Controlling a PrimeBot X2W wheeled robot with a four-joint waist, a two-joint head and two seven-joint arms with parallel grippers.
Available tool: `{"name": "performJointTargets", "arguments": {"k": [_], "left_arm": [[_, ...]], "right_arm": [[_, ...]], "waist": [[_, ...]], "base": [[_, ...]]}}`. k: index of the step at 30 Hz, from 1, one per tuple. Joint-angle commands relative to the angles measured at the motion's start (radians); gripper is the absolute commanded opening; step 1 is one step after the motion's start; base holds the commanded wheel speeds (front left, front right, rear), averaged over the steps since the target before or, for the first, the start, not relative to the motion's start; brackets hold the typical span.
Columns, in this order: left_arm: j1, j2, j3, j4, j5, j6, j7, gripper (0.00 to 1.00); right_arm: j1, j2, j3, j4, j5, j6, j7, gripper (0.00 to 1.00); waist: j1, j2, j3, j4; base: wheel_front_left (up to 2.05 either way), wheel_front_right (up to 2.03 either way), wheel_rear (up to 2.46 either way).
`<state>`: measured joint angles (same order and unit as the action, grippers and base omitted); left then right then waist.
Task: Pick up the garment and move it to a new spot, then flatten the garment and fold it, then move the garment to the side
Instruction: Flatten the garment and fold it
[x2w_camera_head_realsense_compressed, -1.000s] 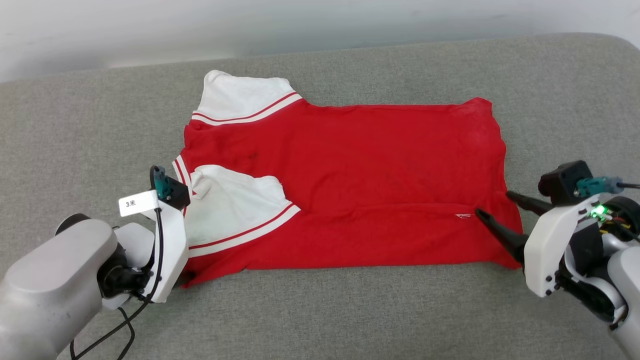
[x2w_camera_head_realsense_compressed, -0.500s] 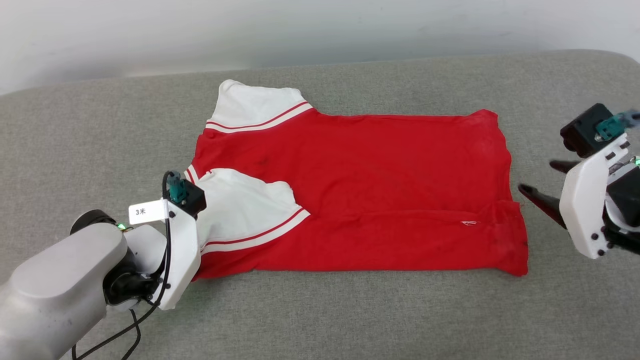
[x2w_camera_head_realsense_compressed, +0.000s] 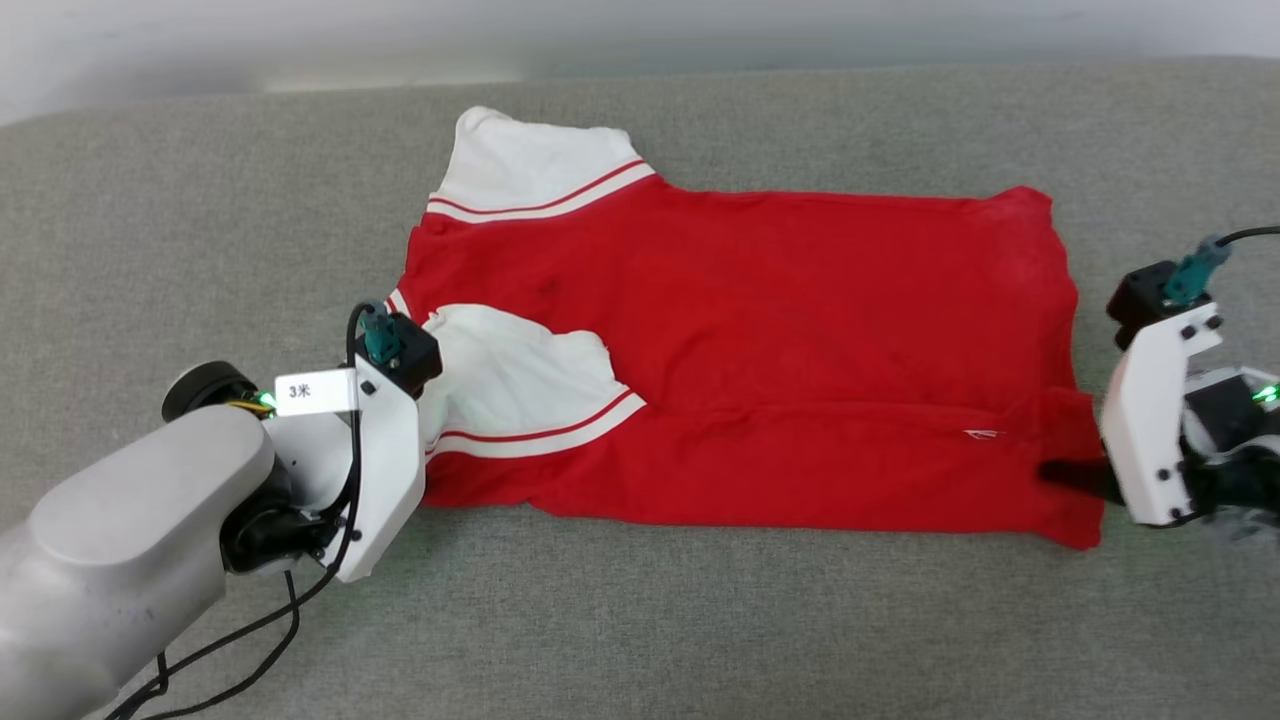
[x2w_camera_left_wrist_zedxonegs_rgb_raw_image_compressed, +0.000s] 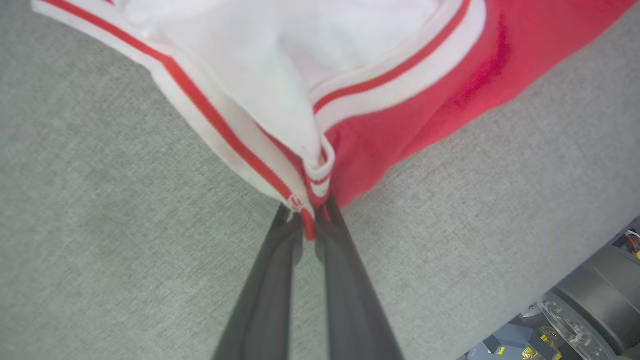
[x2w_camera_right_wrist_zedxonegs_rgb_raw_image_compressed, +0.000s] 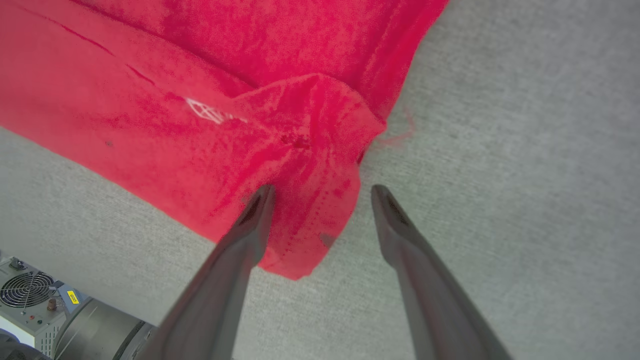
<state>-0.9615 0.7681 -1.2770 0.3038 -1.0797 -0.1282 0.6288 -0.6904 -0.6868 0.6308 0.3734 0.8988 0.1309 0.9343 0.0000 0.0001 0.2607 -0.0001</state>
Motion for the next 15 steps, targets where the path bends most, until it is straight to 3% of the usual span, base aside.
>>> {"name": "performJointTargets", "arguments": {"k": [1,7,11,12,13,15], "left_arm": [[-0.016,-0.004,0.000,-0.001,0.005,-0.002,-0.008,0.00],[-0.029,-0.008,-0.002,0.003,0.011,-0.002,-0.019,0.00],[-0.023,-0.004,-0.003,0.009,0.004,-0.002,-0.027,0.00],[-0.019,-0.001,-0.003,0.011,0.001,-0.002,-0.031,0.00],[-0.014,0.001,-0.003,0.015,-0.003,-0.001,-0.036,0.00],[-0.008,0.007,-0.003,0.017,-0.011,-0.001,-0.047,0.00]], "right_arm": [[0.022,0.034,0.000,0.026,-0.005,0.000,-0.009,1.00],[0.120,0.124,0.082,0.081,-0.027,0.002,-0.020,1.00],[0.137,0.140,0.103,0.084,-0.023,0.004,-0.062,1.00],[0.130,0.136,0.100,0.079,-0.019,0.004,-0.077,0.47],[0.119,0.129,0.097,0.073,-0.018,0.004,-0.093,0.00],[0.098,0.102,0.093,0.055,-0.020,0.003,-0.122,0.00]], "waist": [[0.0000,-0.0001,0.021,0.009],[0.0000,-0.0001,0.047,0.016],[0.0000,-0.0001,0.047,0.014],[0.0000,-0.0001,0.042,0.012],[0.0000,-0.0001,0.036,0.010],[0.0000,-0.0001,0.019,0.008]], "base": [[0.00,0.00,0.00],[0.00,0.00,0.00],[0.00,0.00,0.00],[0.00,0.00,0.00],[0.00,0.00,0.00],[0.00,0.00,0.00]]}}
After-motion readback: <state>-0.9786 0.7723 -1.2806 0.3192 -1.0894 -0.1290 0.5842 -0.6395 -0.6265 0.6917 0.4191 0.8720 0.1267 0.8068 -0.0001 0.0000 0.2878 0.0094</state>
